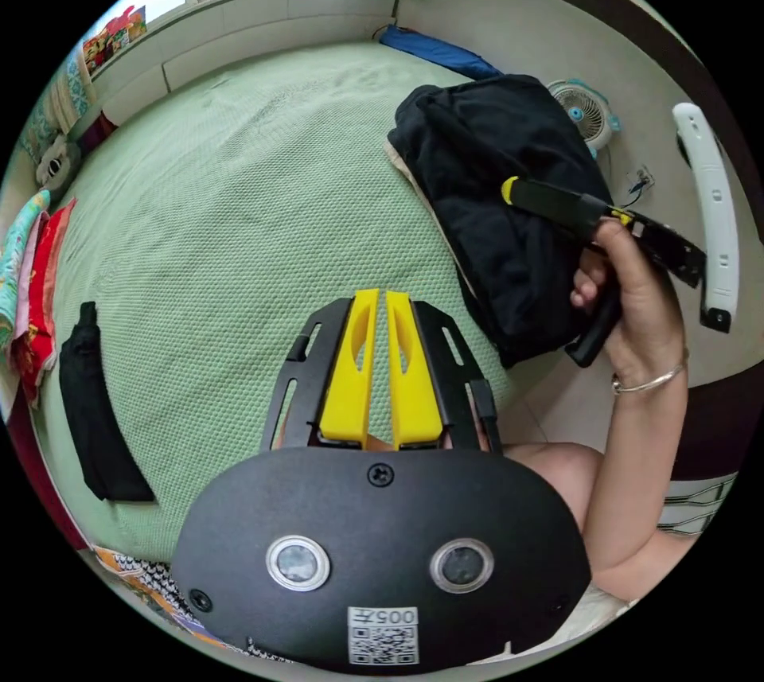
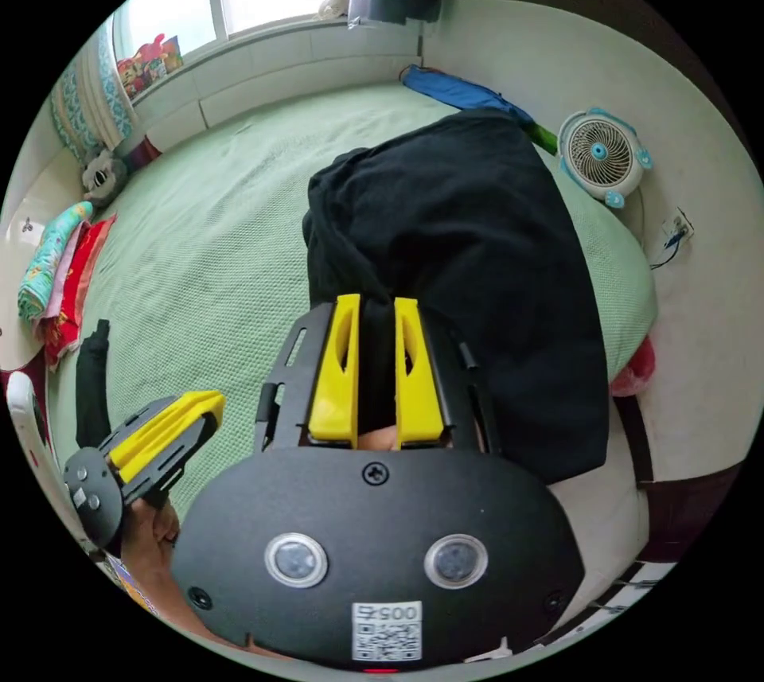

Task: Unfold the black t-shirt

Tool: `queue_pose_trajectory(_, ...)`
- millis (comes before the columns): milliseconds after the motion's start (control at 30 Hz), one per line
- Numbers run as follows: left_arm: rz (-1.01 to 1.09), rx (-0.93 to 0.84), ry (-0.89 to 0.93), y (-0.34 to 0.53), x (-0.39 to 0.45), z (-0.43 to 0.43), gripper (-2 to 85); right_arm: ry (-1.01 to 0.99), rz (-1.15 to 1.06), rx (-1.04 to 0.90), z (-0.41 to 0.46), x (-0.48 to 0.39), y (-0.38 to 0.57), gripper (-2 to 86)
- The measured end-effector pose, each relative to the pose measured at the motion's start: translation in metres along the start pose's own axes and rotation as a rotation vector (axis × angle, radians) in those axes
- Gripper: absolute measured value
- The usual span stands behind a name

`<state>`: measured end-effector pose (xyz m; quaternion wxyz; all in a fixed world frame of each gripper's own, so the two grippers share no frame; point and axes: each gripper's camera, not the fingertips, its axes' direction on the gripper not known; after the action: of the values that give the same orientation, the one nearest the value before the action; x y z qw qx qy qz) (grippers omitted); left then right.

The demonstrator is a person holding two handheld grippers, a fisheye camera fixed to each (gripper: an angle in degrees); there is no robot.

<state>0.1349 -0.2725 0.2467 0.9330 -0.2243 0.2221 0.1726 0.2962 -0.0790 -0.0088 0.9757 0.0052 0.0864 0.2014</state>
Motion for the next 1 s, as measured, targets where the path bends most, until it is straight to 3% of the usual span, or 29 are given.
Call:
queue_pose_trajectory(133, -0.001, -0.040, -0.106, 0.000, -0.006, 0.005, 0.8, -0.173, 0.117, 0.022, -0.008, 0.027, -0.003, -0.2)
queue_pose_trajectory(233, -0.023, -0.024, -0.048, 0.002, -0.013, 0.006, 0.1, -0.252, 0.146, 0.071, -0.020, 0.037, -0.003, -0.8)
queue_pose_trajectory(467, 0.015, -0.020, 0.249, -0.009, -0.022, 0.027, 0.4, -0.211, 0.083, -0.001, -0.013, 0.023, -0.012, 6.0)
queue_pose_trajectory(633, 0.073, -0.097, 0.139, -0.017, -0.015, 0.045, -0.2, -0.179, -0.044, -0.001, -0.021, 0.004, -0.016, 9.8)
queue_pose_trajectory(833, 0.037, -0.017, 0.415, -0.019, -0.028, 0.046, -0.5, -0.098, -0.163, -0.030, -0.016, -0.020, -0.019, 12.1)
queue_pose_trajectory(1000, 0.021, 0.027, 0.413, -0.017, -0.039, 0.041, -0.6, -0.119, -0.148, -0.050, -0.016, -0.019, -0.023, 11.7)
